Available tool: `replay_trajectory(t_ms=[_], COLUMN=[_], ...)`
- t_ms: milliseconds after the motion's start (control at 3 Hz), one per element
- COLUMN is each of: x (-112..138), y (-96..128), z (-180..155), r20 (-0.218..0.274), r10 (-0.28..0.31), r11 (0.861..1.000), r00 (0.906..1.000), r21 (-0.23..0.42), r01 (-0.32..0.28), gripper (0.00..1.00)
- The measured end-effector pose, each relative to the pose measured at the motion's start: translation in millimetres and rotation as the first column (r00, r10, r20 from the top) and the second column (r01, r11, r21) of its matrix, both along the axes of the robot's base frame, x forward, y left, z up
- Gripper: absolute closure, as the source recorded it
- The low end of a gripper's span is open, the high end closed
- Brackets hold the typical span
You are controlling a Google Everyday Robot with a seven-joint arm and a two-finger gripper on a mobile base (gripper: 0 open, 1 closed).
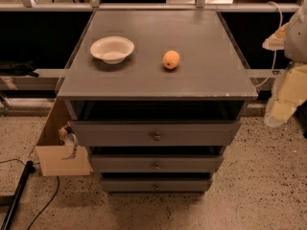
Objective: Open middle drawer
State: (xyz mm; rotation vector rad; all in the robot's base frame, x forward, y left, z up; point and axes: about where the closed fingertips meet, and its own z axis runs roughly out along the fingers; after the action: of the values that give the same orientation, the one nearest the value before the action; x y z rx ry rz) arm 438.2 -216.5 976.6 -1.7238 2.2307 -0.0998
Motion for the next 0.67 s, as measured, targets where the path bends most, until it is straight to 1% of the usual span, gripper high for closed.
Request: replay_trajectory(t_ms=[333, 667], x=[0.0, 3.2], y=[0.0, -0.4], z=[0.0, 0.9], r20=[0.000, 0.013], r10=[0.000, -0.031], r11=[1.000, 0.998], r00=[1.0000, 0.9994], r21=[0.000, 0.045], r01=[0.000, 0.031], gripper=[0.00, 0.00])
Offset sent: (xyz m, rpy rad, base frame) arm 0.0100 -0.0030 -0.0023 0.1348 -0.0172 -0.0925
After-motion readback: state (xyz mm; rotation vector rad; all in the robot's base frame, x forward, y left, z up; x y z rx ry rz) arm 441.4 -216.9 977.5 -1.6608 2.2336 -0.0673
